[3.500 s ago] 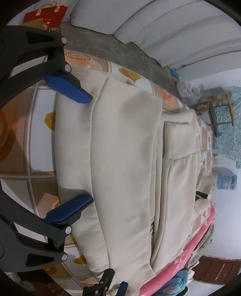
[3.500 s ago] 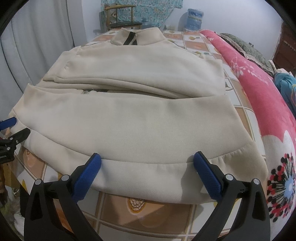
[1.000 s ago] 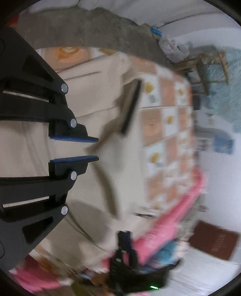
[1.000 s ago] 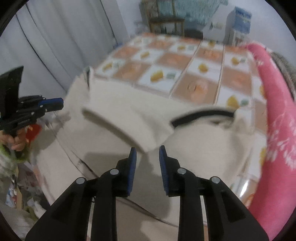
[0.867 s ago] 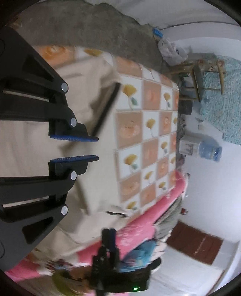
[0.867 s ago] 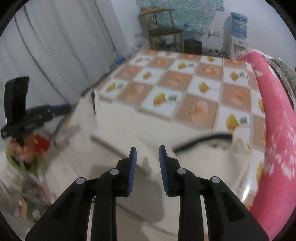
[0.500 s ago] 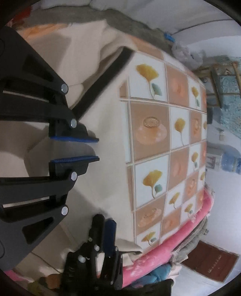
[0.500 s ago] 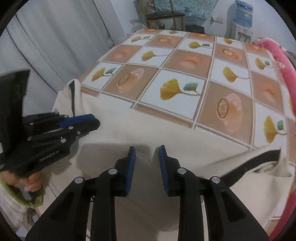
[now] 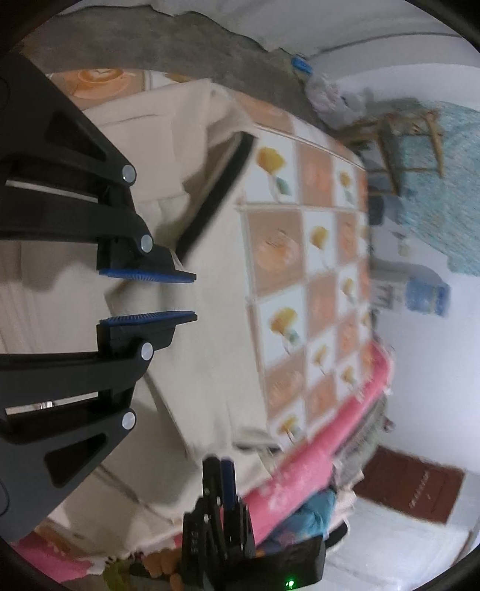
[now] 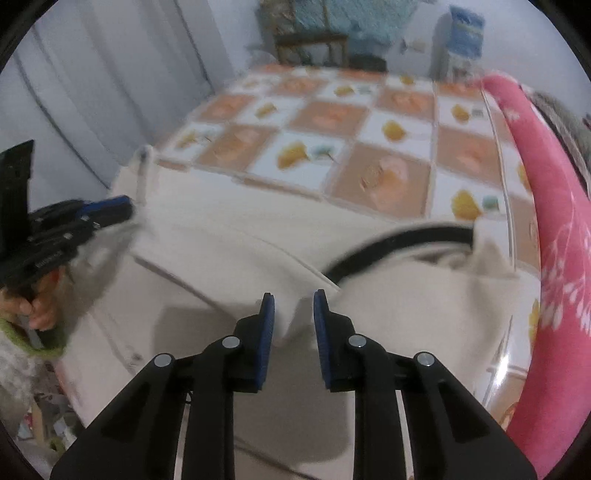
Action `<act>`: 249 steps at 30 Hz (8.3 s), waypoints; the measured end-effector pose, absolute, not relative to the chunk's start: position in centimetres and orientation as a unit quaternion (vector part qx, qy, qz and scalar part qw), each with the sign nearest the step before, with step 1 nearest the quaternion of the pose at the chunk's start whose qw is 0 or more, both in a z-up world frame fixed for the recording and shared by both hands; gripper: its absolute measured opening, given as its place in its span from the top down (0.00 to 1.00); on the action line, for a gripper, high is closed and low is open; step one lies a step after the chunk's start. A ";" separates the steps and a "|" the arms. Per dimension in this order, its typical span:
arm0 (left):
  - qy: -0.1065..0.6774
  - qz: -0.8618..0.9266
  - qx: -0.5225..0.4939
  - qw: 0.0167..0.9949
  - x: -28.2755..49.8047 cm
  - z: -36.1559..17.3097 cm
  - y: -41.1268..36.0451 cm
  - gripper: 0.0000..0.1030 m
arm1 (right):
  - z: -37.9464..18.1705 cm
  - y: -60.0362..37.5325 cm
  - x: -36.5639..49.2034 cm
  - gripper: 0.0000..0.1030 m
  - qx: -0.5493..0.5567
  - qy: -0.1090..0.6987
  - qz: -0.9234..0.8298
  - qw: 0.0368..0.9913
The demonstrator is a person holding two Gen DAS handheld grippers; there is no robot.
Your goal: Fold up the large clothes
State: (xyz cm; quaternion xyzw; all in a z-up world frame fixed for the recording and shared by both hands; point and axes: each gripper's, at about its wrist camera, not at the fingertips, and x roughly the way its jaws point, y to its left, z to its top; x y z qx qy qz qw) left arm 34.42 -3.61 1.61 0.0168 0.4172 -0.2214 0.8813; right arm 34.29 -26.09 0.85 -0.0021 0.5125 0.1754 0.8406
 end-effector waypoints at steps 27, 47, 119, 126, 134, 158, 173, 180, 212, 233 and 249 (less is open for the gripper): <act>0.444 -0.138 -0.061 0.883 22.5 2.7 3.3 0.51 | 5.2 -23.9 17.0 0.35 0.041 0.465 0.140 0.873; 0.395 -0.084 -0.137 0.905 15.0 -1.3 12.3 0.47 | -2.8 -18.7 12.7 0.16 0.017 0.487 0.064 0.871; 0.420 0.020 0.036 0.907 18.8 -4.1 7.7 0.71 | -2.0 -36.0 16.1 0.55 0.202 0.457 0.028 0.866; 0.422 0.019 0.020 0.906 18.7 -4.1 7.9 0.71 | -2.8 -35.5 18.2 0.55 0.199 0.469 0.038 0.860; 0.417 0.020 0.032 0.908 18.5 -4.1 7.8 0.71 | -2.4 -34.2 16.5 0.64 0.156 0.479 0.031 0.863; 0.414 0.030 0.052 0.908 18.5 -4.0 7.5 0.70 | -2.4 -31.2 16.9 0.65 0.039 0.484 -0.028 0.874; 0.414 0.030 0.053 0.908 18.5 -4.0 7.5 0.70 | -2.5 -31.1 17.0 0.65 0.032 0.483 -0.031 0.875; 0.414 0.031 0.054 0.908 18.5 -4.0 7.5 0.70 | -2.4 -31.1 17.0 0.65 0.029 0.483 -0.033 0.875; 0.252 -0.021 0.047 0.966 8.8 4.9 9.0 0.93 | 6.2 -27.1 6.9 0.94 -0.041 0.324 -0.069 0.943; 0.179 -0.023 0.014 0.983 25.2 13.0 10.0 0.95 | 13.9 -30.2 23.4 0.94 -0.045 0.232 -0.037 0.971; 0.367 0.029 0.024 0.930 37.6 2.0 8.8 0.74 | 2.4 -36.6 32.6 0.56 0.020 0.400 -0.075 0.913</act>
